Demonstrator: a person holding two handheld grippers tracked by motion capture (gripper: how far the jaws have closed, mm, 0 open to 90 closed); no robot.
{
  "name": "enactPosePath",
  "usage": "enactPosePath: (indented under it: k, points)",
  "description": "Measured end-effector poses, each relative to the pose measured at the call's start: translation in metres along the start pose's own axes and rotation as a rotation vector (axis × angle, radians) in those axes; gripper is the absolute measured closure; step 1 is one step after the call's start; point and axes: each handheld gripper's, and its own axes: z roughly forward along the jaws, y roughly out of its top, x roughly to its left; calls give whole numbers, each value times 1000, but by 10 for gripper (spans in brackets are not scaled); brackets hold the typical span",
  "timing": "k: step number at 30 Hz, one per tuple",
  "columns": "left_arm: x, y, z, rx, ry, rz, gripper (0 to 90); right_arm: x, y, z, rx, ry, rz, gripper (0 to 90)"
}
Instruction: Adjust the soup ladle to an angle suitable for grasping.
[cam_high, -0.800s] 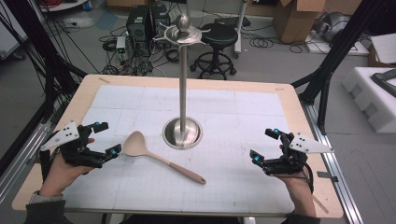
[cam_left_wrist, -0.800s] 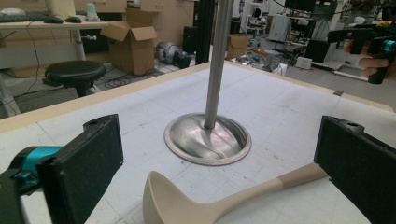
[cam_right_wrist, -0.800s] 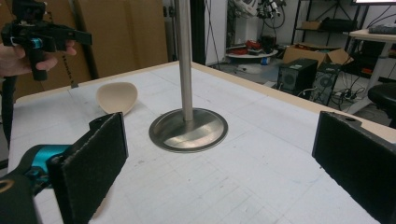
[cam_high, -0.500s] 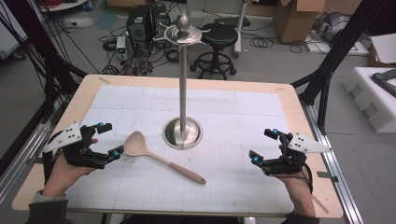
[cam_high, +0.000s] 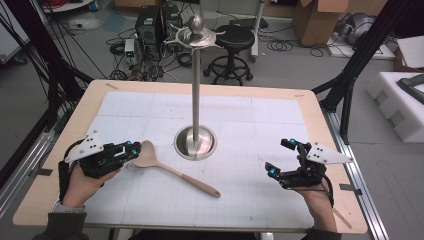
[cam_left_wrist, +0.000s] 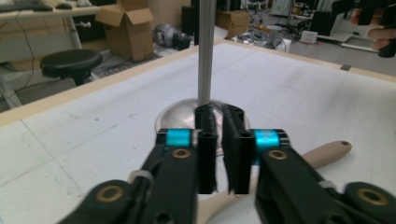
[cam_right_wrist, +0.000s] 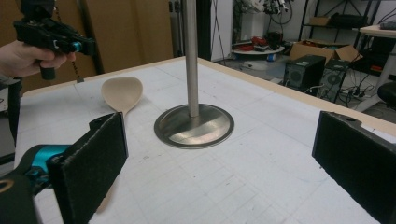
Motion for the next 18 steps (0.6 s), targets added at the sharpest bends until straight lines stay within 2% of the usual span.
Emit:
enactPosePath:
  k: [2,12,15,18]
  points:
    - [0,-1,3,18,-3,1,895,0,0,1,4,1,0,23]
    - [0,-3,21,78,-19,-26,898,1,0,3,14,14,-4,23]
    - [0,-4,31,132,-32,-53,899,1,-1,3,15,16,-1,23]
    - [-3,-5,38,149,-33,-40,898,1,-1,3,19,16,-3,23]
